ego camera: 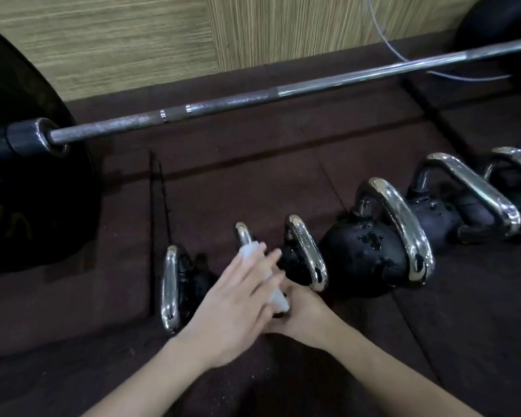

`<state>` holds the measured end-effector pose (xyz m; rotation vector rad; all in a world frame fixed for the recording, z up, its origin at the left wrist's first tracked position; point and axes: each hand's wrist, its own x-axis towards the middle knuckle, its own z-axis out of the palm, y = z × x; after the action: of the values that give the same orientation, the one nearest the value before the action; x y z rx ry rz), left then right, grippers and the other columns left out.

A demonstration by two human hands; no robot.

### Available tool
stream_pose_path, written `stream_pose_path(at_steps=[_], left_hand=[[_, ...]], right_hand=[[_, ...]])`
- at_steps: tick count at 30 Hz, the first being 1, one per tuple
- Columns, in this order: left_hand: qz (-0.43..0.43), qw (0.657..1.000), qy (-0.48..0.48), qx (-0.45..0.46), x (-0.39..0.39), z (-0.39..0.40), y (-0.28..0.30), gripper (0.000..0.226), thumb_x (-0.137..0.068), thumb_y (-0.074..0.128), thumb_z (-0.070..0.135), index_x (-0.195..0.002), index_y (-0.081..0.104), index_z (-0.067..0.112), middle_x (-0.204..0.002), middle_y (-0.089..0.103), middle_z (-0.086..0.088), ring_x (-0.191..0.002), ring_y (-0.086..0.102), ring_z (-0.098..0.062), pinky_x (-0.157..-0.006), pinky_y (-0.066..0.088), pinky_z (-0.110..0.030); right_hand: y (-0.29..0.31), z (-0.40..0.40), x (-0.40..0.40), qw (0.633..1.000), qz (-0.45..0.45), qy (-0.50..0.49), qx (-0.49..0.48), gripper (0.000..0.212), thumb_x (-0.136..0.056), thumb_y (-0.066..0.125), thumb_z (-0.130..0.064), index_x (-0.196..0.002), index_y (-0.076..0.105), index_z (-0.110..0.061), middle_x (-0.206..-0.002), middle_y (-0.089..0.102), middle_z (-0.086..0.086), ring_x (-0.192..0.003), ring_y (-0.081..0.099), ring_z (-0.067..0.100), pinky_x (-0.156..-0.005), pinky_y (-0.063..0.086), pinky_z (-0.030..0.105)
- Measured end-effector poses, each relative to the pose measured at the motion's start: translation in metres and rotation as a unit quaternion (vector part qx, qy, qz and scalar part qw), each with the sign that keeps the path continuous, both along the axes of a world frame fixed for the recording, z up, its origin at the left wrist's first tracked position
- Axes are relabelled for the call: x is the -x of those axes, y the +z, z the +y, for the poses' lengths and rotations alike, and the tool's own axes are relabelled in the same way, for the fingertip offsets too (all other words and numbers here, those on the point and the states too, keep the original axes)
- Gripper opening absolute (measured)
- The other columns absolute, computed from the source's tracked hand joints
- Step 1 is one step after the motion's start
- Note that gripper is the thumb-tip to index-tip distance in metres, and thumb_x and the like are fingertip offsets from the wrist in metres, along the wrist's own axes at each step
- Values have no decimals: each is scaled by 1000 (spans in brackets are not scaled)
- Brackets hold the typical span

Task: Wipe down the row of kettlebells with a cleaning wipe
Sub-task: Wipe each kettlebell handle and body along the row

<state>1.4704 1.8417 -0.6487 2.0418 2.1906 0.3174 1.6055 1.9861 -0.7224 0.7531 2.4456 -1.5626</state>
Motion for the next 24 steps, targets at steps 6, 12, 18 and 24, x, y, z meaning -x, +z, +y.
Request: stream_pose_path(at_steps=[6,12,18,24], left_hand=[[-371,883,288,10,61,76,7,36,-110,44,30,-142,59,23,-137,60,8,-136,51,-17,-110,36,-27],[-352,901,252,-31,45,60,6,30,-108,44,24,-133,62,23,-149,50,14,-150,36,-8,-117,26,-14],[21,1000,4,-10,-6,-2,-8,53,-105,38,23,-155,46,6,-172,25,-11,-163,-2,-34,-131,16,-52],[-226,958,168,-49,31,37,-9,49,-111,42,32,-156,42,12,-171,24,3,-162,0,-11,-130,14,-33]], right_hand=[[7,2,-2,999,-28,18,-1,129,-55,87,-75,-159,13,-60,-158,-1,-54,-96,70,3,-98,57,25],[9,4,-2,1000,-23,20,-1,132,-51,85,-81,-161,16,-56,-157,3,-55,-99,70,6,-95,60,26],[1,2,0,1000,10,15,11,112,-62,88,-75,-156,33,-49,-156,46,-27,-110,69,3,-96,61,33],[8,2,0,999,-27,8,19,122,-55,90,-71,-156,22,-61,-149,19,-59,-99,69,6,-92,60,23]])
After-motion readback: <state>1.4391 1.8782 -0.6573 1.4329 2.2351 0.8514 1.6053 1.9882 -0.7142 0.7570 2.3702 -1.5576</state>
